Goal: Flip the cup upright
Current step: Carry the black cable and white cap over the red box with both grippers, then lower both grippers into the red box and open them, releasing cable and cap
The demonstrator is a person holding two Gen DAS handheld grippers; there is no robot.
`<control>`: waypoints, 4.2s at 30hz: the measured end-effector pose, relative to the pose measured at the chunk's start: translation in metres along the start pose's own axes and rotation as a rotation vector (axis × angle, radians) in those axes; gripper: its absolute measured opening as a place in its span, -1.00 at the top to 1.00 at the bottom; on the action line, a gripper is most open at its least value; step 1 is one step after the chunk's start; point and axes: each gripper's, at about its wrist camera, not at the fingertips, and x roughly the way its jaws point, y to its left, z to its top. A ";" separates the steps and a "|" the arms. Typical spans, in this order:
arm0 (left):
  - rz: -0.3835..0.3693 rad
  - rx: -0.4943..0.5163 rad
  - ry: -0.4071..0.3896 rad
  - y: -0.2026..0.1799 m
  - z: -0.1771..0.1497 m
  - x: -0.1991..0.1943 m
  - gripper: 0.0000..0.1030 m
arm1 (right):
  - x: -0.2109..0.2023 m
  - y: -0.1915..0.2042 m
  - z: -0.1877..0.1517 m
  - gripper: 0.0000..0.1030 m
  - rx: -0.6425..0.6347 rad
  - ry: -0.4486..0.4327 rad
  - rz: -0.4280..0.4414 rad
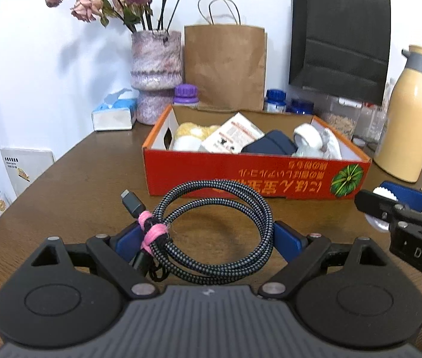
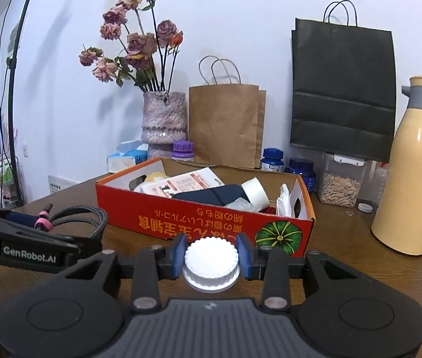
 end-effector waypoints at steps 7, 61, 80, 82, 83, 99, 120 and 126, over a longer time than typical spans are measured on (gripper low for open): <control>-0.027 -0.012 -0.039 0.003 0.015 -0.013 -0.77 | -0.011 0.006 0.011 0.32 0.020 -0.042 -0.023; 0.005 -0.090 -0.092 0.011 0.123 0.099 -0.77 | 0.112 -0.026 0.095 0.32 0.094 -0.118 -0.083; 0.034 -0.041 -0.072 0.008 0.139 0.157 -0.77 | 0.172 -0.039 0.104 0.32 0.099 -0.075 -0.072; 0.039 -0.032 -0.074 0.006 0.140 0.162 -0.77 | 0.177 -0.040 0.104 0.32 0.100 -0.070 -0.076; 0.042 -0.023 -0.075 0.005 0.140 0.165 -0.77 | 0.179 -0.041 0.104 0.32 0.102 -0.068 -0.078; 0.030 0.015 -0.034 0.003 0.134 0.182 -1.00 | 0.195 -0.065 0.094 -0.55 0.199 -0.011 -0.127; 0.002 -0.033 -0.076 0.017 0.136 0.159 -1.00 | 0.179 -0.068 0.101 -1.00 0.198 -0.018 -0.136; -0.022 -0.030 -0.086 0.021 0.133 0.134 -1.00 | 0.160 -0.066 0.102 -1.00 0.181 -0.019 -0.129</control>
